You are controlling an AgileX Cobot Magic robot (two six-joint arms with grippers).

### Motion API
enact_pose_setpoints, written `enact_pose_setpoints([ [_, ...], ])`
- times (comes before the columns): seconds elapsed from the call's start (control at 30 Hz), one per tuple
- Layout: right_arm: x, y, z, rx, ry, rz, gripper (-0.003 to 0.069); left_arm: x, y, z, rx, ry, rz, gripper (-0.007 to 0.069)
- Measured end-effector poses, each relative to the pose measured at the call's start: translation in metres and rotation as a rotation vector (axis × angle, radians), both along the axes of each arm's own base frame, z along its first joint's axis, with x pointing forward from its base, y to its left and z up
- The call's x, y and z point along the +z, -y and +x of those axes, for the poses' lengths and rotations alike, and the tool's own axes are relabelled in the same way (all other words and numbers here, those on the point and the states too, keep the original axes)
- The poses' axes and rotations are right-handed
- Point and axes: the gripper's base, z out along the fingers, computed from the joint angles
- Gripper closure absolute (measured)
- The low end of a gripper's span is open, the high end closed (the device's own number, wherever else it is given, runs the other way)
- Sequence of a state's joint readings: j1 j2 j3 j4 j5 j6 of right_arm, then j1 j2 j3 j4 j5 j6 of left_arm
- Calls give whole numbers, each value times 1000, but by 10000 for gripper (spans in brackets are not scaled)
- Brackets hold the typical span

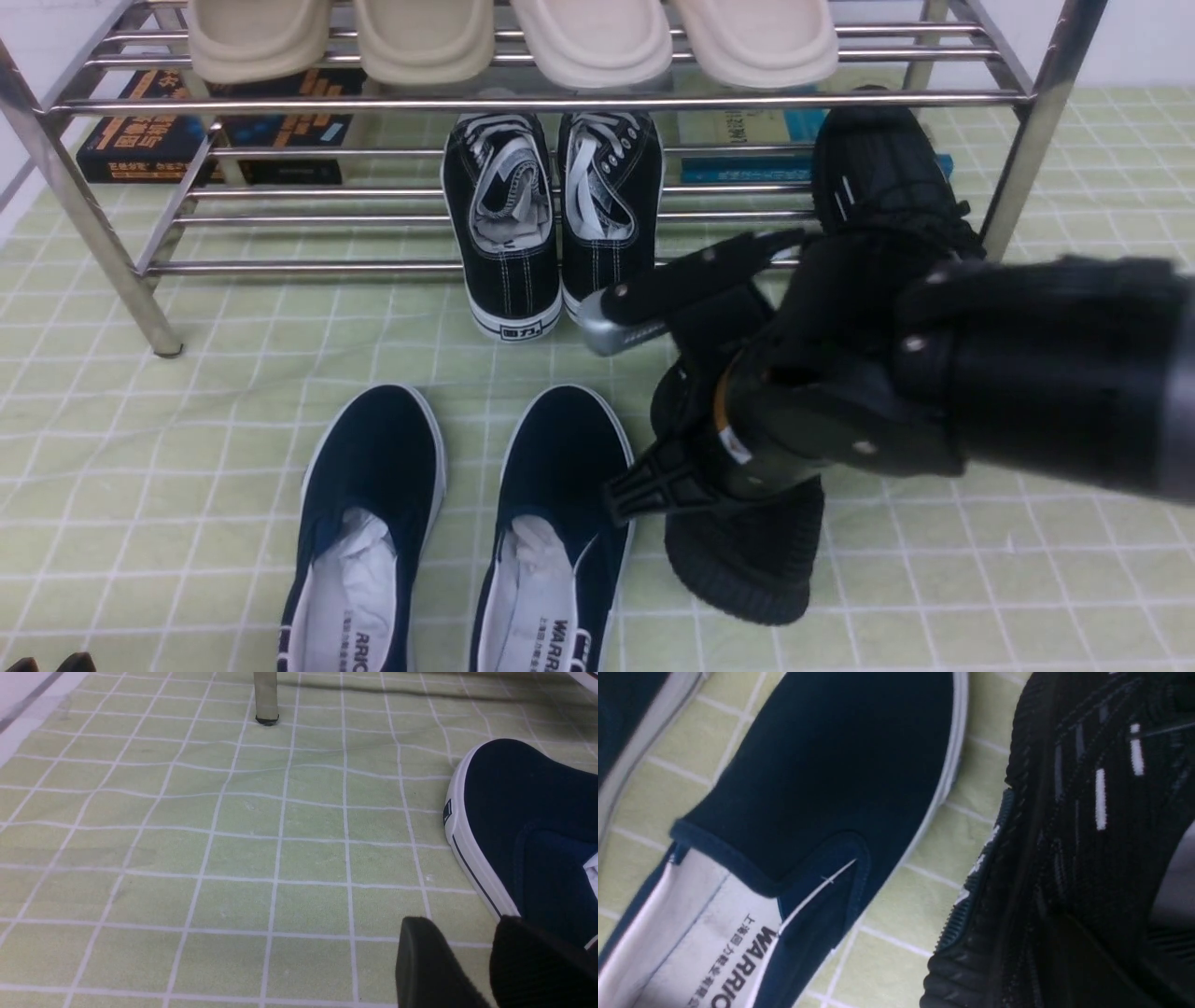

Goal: Take the shoes off the shelf with your hand from the green coffee tablecloth.

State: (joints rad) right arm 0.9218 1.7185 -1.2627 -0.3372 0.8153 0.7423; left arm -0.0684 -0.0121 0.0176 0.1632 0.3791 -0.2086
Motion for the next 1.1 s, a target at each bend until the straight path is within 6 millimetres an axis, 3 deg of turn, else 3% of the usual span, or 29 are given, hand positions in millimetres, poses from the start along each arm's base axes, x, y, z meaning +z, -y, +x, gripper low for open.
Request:
enact_pose_setpoints([
  [0.17, -20, -8, 1, -18, -70, -3, 640, 0, 0, 0, 0, 0, 0, 383],
  [0.3, -25, -11, -2, -40, -115, 22, 623, 0, 0, 0, 0, 0, 0, 383],
  [0.5, -17, -15, -6, -63, -192, 51, 496, 0, 0, 0, 0, 0, 0, 383],
  [0.53, -2, -16, -5, -42, -194, 39, 412, 0, 0, 0, 0, 0, 0, 383],
  [0.6, 20, -17, -3, -13, -173, 32, 337, 0, 0, 0, 0, 0, 0, 383],
  [0.63, 20, -16, -4, -11, -174, 23, 329, 0, 0, 0, 0, 0, 0, 383],
  [0.7, 55, -12, 1, 21, -100, -33, 243, 0, 0, 0, 0, 0, 0, 383],
  [0.77, 74, -5, 9, 19, -3, -102, 207, 0, 0, 0, 0, 0, 0, 383],
  [0.93, 101, 18, 35, -77, 195, -197, 188, 0, 0, 0, 0, 0, 0, 383],
  [1.0, 102, 29, 44, -130, 206, -201, 194, 0, 0, 0, 0, 0, 0, 383],
  [1.1, 96, 63, 70, -266, 166, -205, 220, 0, 0, 0, 0, 0, 0, 383],
])
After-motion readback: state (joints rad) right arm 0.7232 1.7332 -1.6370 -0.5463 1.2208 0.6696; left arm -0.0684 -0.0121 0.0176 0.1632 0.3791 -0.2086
